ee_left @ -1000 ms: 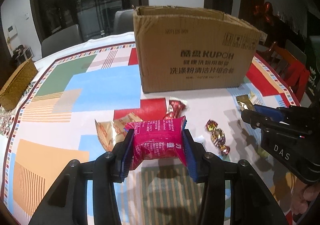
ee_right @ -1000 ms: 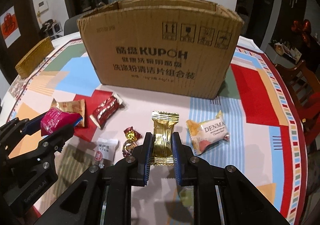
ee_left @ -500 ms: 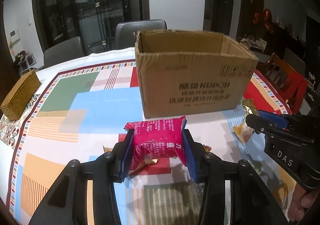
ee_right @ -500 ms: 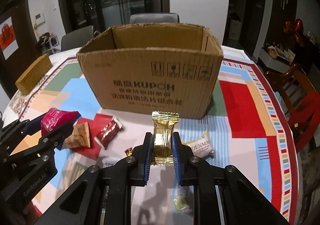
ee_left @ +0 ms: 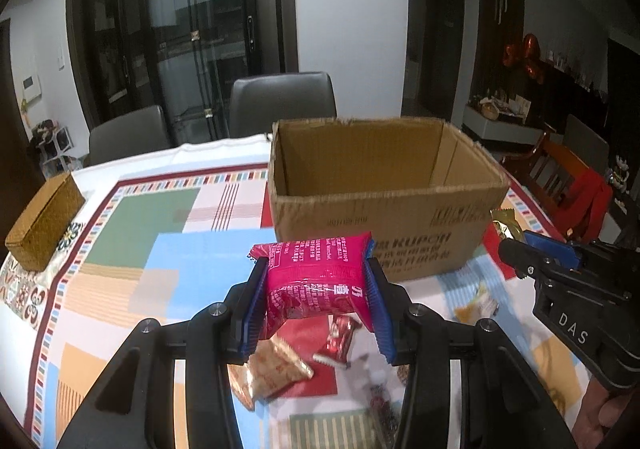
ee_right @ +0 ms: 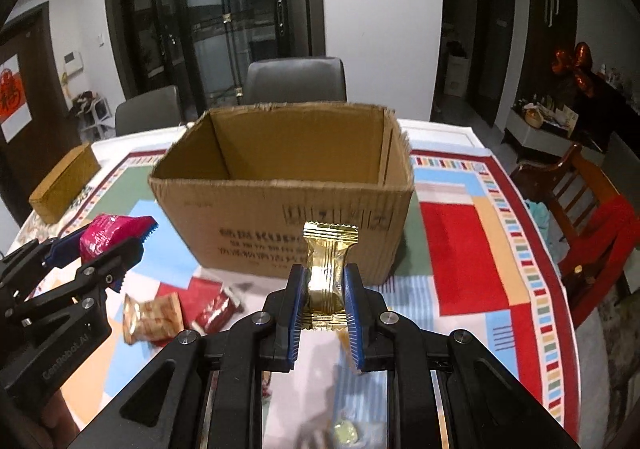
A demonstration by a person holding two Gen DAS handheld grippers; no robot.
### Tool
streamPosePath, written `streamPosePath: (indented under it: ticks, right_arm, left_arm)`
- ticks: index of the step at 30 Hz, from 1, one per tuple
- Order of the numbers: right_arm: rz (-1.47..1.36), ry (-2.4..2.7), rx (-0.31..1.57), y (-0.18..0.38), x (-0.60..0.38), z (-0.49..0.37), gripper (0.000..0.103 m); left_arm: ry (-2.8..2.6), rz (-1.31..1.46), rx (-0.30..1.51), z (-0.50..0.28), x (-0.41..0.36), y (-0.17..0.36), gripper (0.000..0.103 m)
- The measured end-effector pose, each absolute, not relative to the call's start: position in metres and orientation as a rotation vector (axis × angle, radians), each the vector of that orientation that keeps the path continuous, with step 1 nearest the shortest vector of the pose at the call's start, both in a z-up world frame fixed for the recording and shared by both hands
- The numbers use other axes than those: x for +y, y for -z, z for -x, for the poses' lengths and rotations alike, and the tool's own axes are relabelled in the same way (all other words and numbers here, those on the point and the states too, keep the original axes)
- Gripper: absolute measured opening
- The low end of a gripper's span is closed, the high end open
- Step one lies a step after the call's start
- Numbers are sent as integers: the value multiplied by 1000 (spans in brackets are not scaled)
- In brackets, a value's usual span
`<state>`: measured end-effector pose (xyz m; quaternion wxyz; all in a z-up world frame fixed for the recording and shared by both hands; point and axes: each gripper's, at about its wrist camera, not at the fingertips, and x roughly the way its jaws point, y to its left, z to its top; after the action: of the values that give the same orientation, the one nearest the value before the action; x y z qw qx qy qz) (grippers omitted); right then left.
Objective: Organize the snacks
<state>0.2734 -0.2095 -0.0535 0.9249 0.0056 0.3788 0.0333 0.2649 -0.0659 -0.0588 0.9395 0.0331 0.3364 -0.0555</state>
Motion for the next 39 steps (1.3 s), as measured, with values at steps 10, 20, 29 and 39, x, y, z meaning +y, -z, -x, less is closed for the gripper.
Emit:
streamPosePath:
  ticks: [10,20,29,39]
  right_arm:
    - [-8,-43,712,25,-217,-290,21]
    - [-5,-29,672,7,-220,-314,21]
    - [-3,-32,658,-2,-216,-334,21]
    - [-12,-31,675,1,-214,-357,21]
  left_arm:
    - [120,-75,635,-286,-68,35,45]
    - [121,-76,595,-312,-69,15,45]
    - [143,-62,587,-335,-66,8,45]
    - [174,-48,587,-360,-68,8,45]
